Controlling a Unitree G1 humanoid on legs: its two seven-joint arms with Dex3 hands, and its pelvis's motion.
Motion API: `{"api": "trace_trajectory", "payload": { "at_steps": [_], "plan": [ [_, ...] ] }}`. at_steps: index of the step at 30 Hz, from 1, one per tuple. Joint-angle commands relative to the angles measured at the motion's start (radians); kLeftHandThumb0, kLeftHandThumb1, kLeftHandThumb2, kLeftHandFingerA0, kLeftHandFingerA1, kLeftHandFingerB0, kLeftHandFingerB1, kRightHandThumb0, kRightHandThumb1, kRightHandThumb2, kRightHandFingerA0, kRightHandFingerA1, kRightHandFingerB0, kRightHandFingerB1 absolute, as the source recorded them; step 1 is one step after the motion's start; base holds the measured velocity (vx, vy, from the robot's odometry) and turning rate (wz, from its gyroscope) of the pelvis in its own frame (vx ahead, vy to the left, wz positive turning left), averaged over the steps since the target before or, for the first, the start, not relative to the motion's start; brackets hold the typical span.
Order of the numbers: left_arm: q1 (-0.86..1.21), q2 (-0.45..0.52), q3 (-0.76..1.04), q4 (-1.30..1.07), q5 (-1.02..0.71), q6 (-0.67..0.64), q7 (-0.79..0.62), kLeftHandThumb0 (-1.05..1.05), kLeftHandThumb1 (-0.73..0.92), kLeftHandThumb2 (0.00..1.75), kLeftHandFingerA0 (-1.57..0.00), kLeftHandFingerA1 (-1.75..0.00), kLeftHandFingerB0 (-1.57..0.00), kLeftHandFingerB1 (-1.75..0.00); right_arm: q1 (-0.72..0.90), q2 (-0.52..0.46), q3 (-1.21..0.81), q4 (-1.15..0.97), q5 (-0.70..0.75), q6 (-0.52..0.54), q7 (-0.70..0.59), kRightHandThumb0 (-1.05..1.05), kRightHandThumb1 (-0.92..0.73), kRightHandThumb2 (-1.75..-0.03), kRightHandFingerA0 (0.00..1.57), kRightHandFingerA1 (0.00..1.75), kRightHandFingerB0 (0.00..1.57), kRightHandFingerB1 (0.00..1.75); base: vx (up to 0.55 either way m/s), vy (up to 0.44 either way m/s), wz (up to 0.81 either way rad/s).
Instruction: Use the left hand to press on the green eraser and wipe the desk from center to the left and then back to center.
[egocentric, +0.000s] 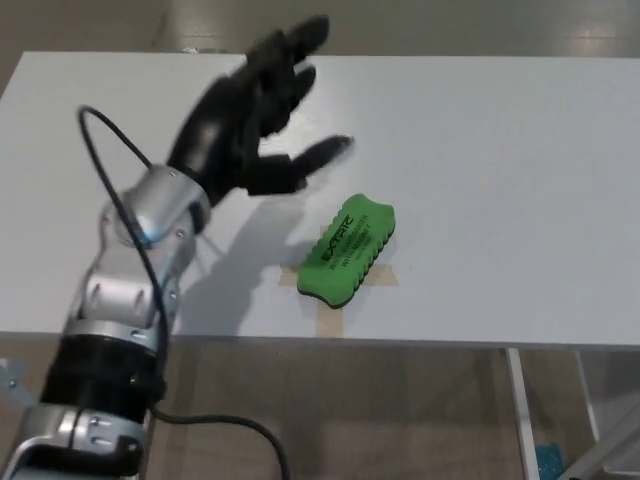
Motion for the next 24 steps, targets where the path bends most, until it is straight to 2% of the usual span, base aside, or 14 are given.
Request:
{"api": "trace_trajectory", "payload": {
  "at_steps": [1,3,4,7,8,9,10,11,16,17,21,22,24],
  "plan": [
    [0.264,0.188,0.069,-0.591,-0.298,0.148,-0.282,-0.82,0.46,0.87,0.00,0.00,0.00,-0.22,0.029,-0.007,-0.010,0.024,0.014,0.002,0.023,-0.37,-0.73,-0.62,0.65,0.51,0.51,0.41,0.00,0.000,0.00],
    [0.348,0.222,0.084,-0.675,-0.335,0.151,-0.312,-0.83,0.47,0.88,0.00,0.00,0.00,-0.21,0.045,-0.008,-0.012,0.022,0.018,0.001,0.028,-0.38,-0.73,-0.62,0.65,0.51,0.52,0.41,0.00,0.000,0.00],
    [0.416,0.250,0.102,-0.727,-0.372,0.156,-0.345,-0.88,0.54,0.88,-0.13,-0.03,0.00,-0.17,0.051,-0.013,-0.011,0.018,0.015,0.003,0.025,-0.37,-0.73,-0.62,0.65,0.51,0.51,0.41,0.00,0.000,0.00],
    [0.493,0.282,0.124,-0.787,-0.415,0.164,-0.381,-0.88,0.54,0.88,-0.13,-0.03,0.00,-0.17,0.056,-0.018,-0.010,0.013,0.011,0.006,0.020,-0.37,-0.73,-0.62,0.65,0.51,0.51,0.41,0.00,0.000,0.00],
    [0.609,0.318,0.162,-0.856,-0.468,0.181,-0.418,-0.78,0.49,0.84,-0.11,-0.28,0.00,-0.26,0.060,-0.015,-0.020,0.006,0.020,-0.002,0.012,-0.37,-0.73,-0.62,0.65,0.51,0.51,0.40,0.00,0.000,0.00],
    [0.682,0.337,0.187,-0.880,-0.493,0.184,-0.448,-0.70,0.55,0.59,-0.17,-0.30,-0.06,-0.30,0.060,-0.011,-0.029,0.001,0.031,-0.007,0.010,-0.37,-0.72,-0.62,0.66,0.51,0.51,0.40,0.00,0.000,0.00],
    [0.731,0.349,0.204,-0.896,-0.510,0.186,-0.468,-0.70,0.55,0.59,-0.17,-0.30,-0.06,-0.30,0.059,-0.008,-0.035,-0.002,0.039,-0.009,0.010,-0.37,-0.72,-0.62,0.66,0.51,0.51,0.40,0.00,0.000,0.00],
    [0.815,0.357,0.243,-0.895,-0.528,0.173,-0.509,-0.70,0.48,0.76,-0.20,-0.41,-0.08,-0.43,0.060,-0.005,-0.045,-0.016,0.049,-0.013,0.007,-0.36,-0.72,-0.62,0.66,0.50,0.51,0.40,0.00,0.000,0.00],
    [0.967,0.366,0.314,-0.887,-0.567,0.151,-0.569,-0.67,0.47,0.76,-0.22,-0.42,-0.10,-0.43,0.064,-0.003,-0.059,-0.042,0.061,-0.017,-0.001,-0.36,-0.72,-0.62,0.67,0.50,0.52,0.40,0.00,0.000,0.00],
    [1.032,0.356,0.356,-0.870,-0.574,0.147,-0.580,-0.61,0.46,0.72,-0.31,-0.43,-0.18,-0.44,0.063,-0.004,-0.075,-0.062,0.083,-0.015,0.009,-0.35,-0.71,-0.62,0.67,0.49,0.51,0.39,0.00,0.000,-0.08],
    [1.172,0.334,0.450,-0.804,-0.584,0.126,-0.612,-0.60,0.45,0.73,-0.32,-0.44,-0.17,-0.43,0.060,-0.012,-0.114,-0.115,0.133,0.008,0.044,-0.36,-0.72,-0.62,0.65,0.48,0.50,0.39,0.00,0.000,0.00],
    [1.202,0.325,0.487,-0.734,-0.576,0.098,-0.639,-0.54,0.52,0.56,-0.42,-0.36,-0.24,-0.34,0.059,-0.020,-0.129,-0.144,0.151,0.041,0.050,-0.37,-0.73,-0.63,0.64,0.48,0.49,0.38,0.00,0.000,0.00],
    [1.223,0.319,0.512,-0.686,-0.572,0.078,-0.658,-0.54,0.52,0.56,-0.42,-0.36,-0.24,-0.34,0.058,-0.024,-0.140,-0.166,0.162,0.065,0.053,-0.37,-0.73,-0.63,0.64,0.48,0.49,0.38,0.00,0.000,0.00]
  ]
}}
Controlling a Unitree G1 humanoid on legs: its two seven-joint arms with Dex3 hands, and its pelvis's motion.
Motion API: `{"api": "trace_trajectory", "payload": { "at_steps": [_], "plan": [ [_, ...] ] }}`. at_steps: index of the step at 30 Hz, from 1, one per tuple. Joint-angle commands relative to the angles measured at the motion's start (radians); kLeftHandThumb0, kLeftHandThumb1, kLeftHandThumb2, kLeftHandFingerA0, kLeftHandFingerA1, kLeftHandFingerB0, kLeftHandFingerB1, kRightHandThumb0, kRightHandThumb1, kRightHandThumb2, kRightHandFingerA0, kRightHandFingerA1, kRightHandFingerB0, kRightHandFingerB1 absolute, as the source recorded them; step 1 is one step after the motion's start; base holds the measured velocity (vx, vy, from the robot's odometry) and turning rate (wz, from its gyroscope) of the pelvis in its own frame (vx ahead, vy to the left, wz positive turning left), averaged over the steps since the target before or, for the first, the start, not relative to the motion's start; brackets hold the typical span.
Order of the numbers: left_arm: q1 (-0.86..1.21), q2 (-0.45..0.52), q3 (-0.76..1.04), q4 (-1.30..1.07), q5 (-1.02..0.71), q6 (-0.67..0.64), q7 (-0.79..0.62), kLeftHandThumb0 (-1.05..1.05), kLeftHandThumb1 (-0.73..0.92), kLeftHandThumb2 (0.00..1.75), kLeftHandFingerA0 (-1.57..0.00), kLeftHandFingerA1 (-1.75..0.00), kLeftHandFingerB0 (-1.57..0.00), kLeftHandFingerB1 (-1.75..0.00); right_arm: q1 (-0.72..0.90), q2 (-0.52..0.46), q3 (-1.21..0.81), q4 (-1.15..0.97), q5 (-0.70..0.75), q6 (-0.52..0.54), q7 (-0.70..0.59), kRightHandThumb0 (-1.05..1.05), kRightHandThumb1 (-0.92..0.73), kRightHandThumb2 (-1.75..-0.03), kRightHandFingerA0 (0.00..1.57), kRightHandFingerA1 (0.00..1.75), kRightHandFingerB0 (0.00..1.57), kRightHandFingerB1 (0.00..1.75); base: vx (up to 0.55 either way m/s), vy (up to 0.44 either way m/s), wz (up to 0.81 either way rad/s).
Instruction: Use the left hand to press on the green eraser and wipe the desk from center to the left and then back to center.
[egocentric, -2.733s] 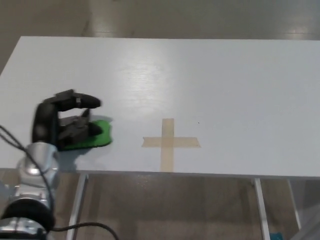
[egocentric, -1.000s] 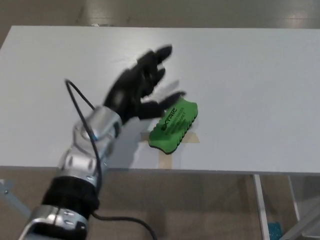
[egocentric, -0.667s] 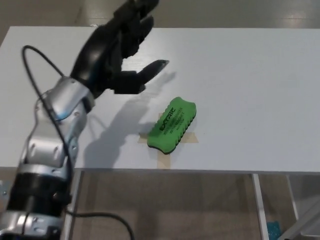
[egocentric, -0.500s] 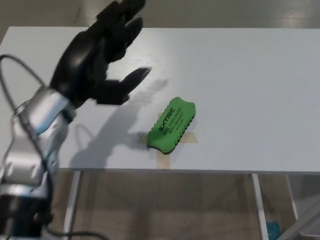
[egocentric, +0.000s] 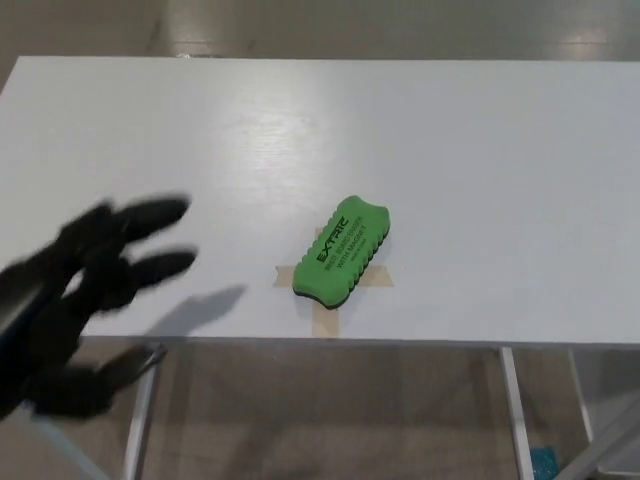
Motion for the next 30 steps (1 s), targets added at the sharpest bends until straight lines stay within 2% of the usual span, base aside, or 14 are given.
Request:
{"api": "trace_trajectory", "payload": {
  "at_steps": [1,10,13,16,18,20,21,22,23,25,26,28,29,30],
  "plan": [
    [0.447,0.048,0.303,0.101,-0.292,-0.043,-0.435,-0.53,0.52,0.56,-0.42,-0.36,-0.26,-0.33,0.034,-0.036,-0.110,-0.166,0.142,0.114,0.037,-0.36,-0.74,-0.63,0.64,0.48,0.48,0.38,0.00,0.000,0.00],
    [0.400,0.089,0.327,0.414,-0.173,-0.154,-0.452,-0.53,0.50,0.56,-0.46,-0.37,-0.27,-0.31,0.006,-0.042,-0.140,-0.179,0.125,0.147,0.007,-0.36,-0.72,-0.62,0.63,0.45,0.49,0.37,0.00,0.000,0.00],
    [0.320,0.102,0.282,0.633,-0.082,-0.169,-0.393,-0.54,0.49,0.55,-0.46,-0.38,-0.27,-0.32,0.002,-0.032,-0.143,-0.176,0.117,0.155,0.003,-0.37,-0.72,-0.63,0.62,0.45,0.48,0.37,0.00,0.000,0.00],
    [0.213,0.085,0.230,0.882,0.019,-0.216,-0.260,-0.54,0.49,0.55,-0.46,-0.40,-0.29,-0.32,0.010,-0.028,-0.141,-0.154,0.111,0.154,0.019,-0.37,-0.72,-0.63,0.62,0.45,0.48,0.36,0.00,0.000,0.00],
    [0.127,0.067,0.151,1.075,0.172,-0.306,-0.024,-0.47,0.50,0.55,-0.61,-0.43,-0.34,-0.32,0.002,-0.011,-0.140,-0.095,0.117,0.144,0.035,-0.37,-0.74,-0.63,0.64,0.51,0.48,0.37,0.00,0.000,0.00],
    [0.092,0.058,0.118,1.153,0.220,-0.327,0.069,-0.47,0.50,0.55,-0.61,-0.43,-0.34,-0.32,-0.002,-0.003,-0.138,-0.059,0.120,0.124,0.051,-0.37,-0.74,-0.63,0.64,0.51,0.48,0.37,0.00,0.000,0.00],
    [0.068,0.050,0.108,1.201,0.226,-0.323,0.104,-0.48,0.43,0.72,-0.62,-0.54,-0.31,-0.42,0.001,0.002,-0.129,-0.035,0.106,0.102,0.046,-0.36,-0.74,-0.62,0.64,0.52,0.48,0.37,0.00,0.000,0.00],
    [0.053,0.046,0.102,1.233,0.224,-0.322,0.120,-0.48,0.43,0.72,-0.62,-0.54,-0.31,-0.42,0.003,0.005,-0.122,-0.022,0.094,0.089,0.040,-0.36,-0.74,-0.62,0.64,0.52,0.48,0.37,0.00,0.000,0.00],
    [0.029,0.033,0.103,1.272,0.213,-0.304,0.144,-0.34,0.51,0.56,-1.03,-0.63,-0.38,-0.33,0.007,0.007,-0.110,-0.002,0.073,0.076,0.024,-0.35,-0.73,-0.62,0.66,0.54,0.48,0.37,0.00,0.000,0.00],
    [0.002,0.019,0.102,1.316,0.199,-0.289,0.167,-0.34,0.51,0.56,-1.03,-0.63,-0.38,-0.33,0.011,0.008,-0.097,0.018,0.052,0.066,0.008,-0.35,-0.73,-0.62,0.66,0.54,0.48,0.37,0.00,0.000,0.00],
    [-0.010,0.013,0.098,1.327,0.199,-0.280,0.184,-0.33,0.53,0.55,-0.72,-1.68,-0.38,-0.31,0.011,0.008,-0.089,0.034,0.034,0.069,-0.016,-0.37,-0.73,-0.62,0.67,0.53,0.48,0.37,0.00,0.000,0.00],
    [-0.023,0.011,0.089,1.343,0.201,-0.278,0.202,-0.33,0.53,0.55,-0.72,-1.68,-0.38,-0.31,0.009,0.007,-0.080,0.052,0.017,0.072,-0.043,-0.37,-0.73,-0.62,0.67,0.53,0.48,0.37,0.00,0.000,0.00],
    [-0.038,0.016,0.065,1.350,0.223,-0.262,0.226,-0.31,0.51,0.56,-0.95,-0.51,-0.39,-0.34,0.005,0.006,-0.077,0.056,0.014,0.096,-0.048,-0.38,-0.72,-0.62,0.65,0.49,0.48,0.37,0.00,0.000,0.00],
    [-0.048,0.020,0.046,1.356,0.238,-0.252,0.242,-0.31,0.51,0.56,-0.95,-0.51,-0.39,-0.34,0.002,0.006,-0.075,0.058,0.014,0.112,-0.048,-0.38,-0.72,-0.62,0.65,0.49,0.48,0.37,0.00,0.000,0.00]
  ]
}}
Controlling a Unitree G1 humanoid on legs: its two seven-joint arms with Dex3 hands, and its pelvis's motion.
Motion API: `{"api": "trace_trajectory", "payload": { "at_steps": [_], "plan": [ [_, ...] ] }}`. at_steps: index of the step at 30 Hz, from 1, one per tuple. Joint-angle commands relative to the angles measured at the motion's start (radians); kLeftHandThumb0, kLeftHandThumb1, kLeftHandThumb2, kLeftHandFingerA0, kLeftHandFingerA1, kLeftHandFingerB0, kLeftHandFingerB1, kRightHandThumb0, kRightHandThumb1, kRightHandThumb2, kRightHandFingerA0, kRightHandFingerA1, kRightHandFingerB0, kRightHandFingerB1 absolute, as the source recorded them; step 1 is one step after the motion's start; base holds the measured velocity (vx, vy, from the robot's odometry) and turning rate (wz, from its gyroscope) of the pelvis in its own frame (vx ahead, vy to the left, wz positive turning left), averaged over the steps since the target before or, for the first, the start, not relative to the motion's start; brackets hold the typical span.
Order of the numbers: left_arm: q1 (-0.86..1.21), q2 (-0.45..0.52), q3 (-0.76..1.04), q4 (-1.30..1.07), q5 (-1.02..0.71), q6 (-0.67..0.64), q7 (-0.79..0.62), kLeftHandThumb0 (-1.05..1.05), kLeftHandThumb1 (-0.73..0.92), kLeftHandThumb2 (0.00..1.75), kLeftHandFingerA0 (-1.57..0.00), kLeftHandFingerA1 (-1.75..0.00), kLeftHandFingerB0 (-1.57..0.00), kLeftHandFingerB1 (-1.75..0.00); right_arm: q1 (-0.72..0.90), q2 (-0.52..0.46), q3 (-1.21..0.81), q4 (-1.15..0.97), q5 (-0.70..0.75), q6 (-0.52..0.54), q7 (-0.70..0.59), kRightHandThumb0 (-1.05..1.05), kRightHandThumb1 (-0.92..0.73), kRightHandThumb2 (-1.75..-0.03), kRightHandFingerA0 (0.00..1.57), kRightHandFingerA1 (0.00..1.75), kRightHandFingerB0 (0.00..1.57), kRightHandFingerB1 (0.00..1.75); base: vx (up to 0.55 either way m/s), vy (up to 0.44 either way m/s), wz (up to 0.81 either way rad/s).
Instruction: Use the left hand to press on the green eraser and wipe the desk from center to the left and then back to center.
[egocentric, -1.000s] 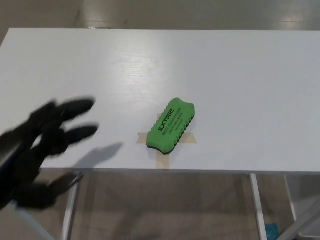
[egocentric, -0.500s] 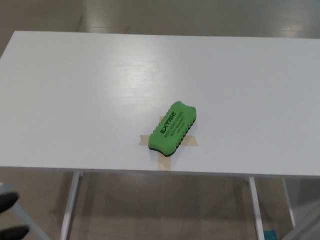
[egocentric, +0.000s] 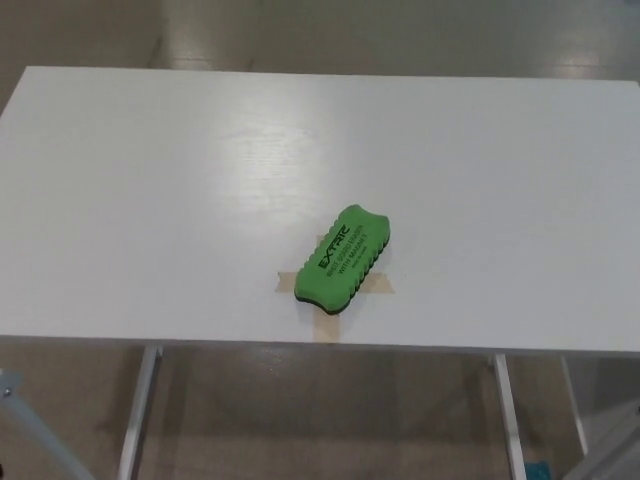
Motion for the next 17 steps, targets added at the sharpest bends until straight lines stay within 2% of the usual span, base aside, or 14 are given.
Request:
{"api": "trace_trajectory", "payload": {
  "at_steps": [1,2,10,11,14,15,17],
  "plan": [
    [-0.208,-0.041,-0.132,0.485,0.265,-0.135,0.390,-0.31,0.51,0.56,-0.95,-0.51,-0.39,-0.34,0.003,0.029,0.024,0.141,-0.031,0.069,-0.061,-0.38,-0.72,-0.62,0.65,0.49,0.48,0.37,0.00,0.000,0.00],
    [-0.223,-0.036,-0.150,0.492,0.281,-0.128,0.406,-0.33,0.52,0.56,-0.76,-0.45,-0.39,-0.34,-0.005,0.029,0.026,0.144,-0.033,0.070,-0.064,-0.38,-0.72,-0.62,0.66,0.49,0.47,0.37,0.00,0.000,0.00],
    [-0.275,-0.032,-0.199,0.543,0.281,-0.194,0.401,-0.39,0.54,0.57,-0.78,-0.45,-0.38,-0.34,-0.039,0.022,0.017,0.167,-0.004,0.039,-0.018,-0.38,-0.72,-0.62,0.67,0.52,0.47,0.37,0.00,0.000,0.00],
    [-0.278,-0.032,-0.204,0.551,0.279,-0.199,0.397,-0.48,0.43,0.73,-0.62,-0.54,-0.32,-0.44,-0.039,0.023,0.017,0.168,-0.005,0.036,-0.024,-0.37,-0.72,-0.62,0.67,0.52,0.47,0.37,0.00,0.000,0.00],
    [-0.287,-0.031,-0.220,0.579,0.279,-0.220,0.395,-0.48,0.43,0.73,-0.57,-0.54,-0.31,-0.44,-0.036,0.025,0.019,0.174,-0.009,0.031,-0.041,-0.37,-0.72,-0.62,0.67,0.52,0.47,0.37,0.00,0.000,0.00],
    [-0.290,-0.030,-0.227,0.590,0.284,-0.231,0.398,-0.41,0.53,0.56,-0.55,-0.42,-0.37,-0.33,-0.035,0.025,0.019,0.178,-0.009,0.029,-0.041,-0.37,-0.72,-0.62,0.67,0.52,0.47,0.37,0.00,0.000,0.00],
    [-0.294,-0.029,-0.234,0.599,0.289,-0.242,0.403,-0.41,0.53,0.56,-0.55,-0.42,-0.37,-0.33,-0.035,0.024,0.020,0.183,-0.010,0.027,-0.040,-0.37,-0.72,-0.62,0.67,0.52,0.47,0.37,0.00,0.000,0.00]
  ]
}}
